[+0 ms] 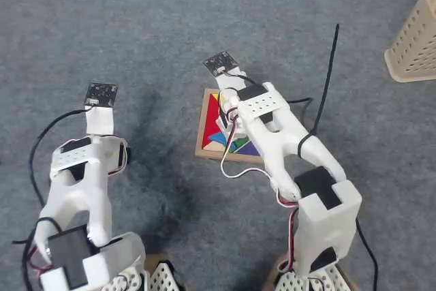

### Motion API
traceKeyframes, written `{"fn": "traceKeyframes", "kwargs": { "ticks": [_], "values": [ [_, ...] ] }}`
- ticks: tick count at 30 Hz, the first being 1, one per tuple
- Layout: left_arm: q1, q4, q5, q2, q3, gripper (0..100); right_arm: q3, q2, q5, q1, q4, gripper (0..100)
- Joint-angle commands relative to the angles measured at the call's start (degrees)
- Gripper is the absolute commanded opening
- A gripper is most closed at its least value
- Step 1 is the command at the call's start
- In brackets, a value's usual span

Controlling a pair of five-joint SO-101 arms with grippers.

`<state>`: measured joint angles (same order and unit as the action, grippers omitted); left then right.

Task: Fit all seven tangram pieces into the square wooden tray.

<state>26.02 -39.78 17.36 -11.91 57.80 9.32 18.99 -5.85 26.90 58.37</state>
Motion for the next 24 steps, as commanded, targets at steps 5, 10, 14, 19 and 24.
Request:
{"fn": "traceKeyframes", "kwargs": {
  "ticks": [5, 10, 14, 19, 24],
  "values": [
    [-0.09, 0.97, 0.53, -3.08, -0.22, 17, -3.52, -2.15, -1.14, -4.79, 0.92, 0.6],
    [-0.09, 0.97, 0.53, -3.08, -0.22, 17, -3.78, -4.26, -0.62, -4.00, 1.10, 0.6],
    [-0.09, 0.97, 0.53, -3.08, -0.22, 17, -3.60, -5.76, 1.05, -0.66, 1.19, 0.6],
    [-0.09, 0.97, 0.53, -3.08, -0.22, 17, -2.90, -5.85, 1.23, 2.51, 3.12, 0.6],
    [-0.09, 0.97, 0.53, -3.16, -0.22, 17, -1.41, -12.53, 1.41, 2.07, 6.11, 0.6]
  ]
}}
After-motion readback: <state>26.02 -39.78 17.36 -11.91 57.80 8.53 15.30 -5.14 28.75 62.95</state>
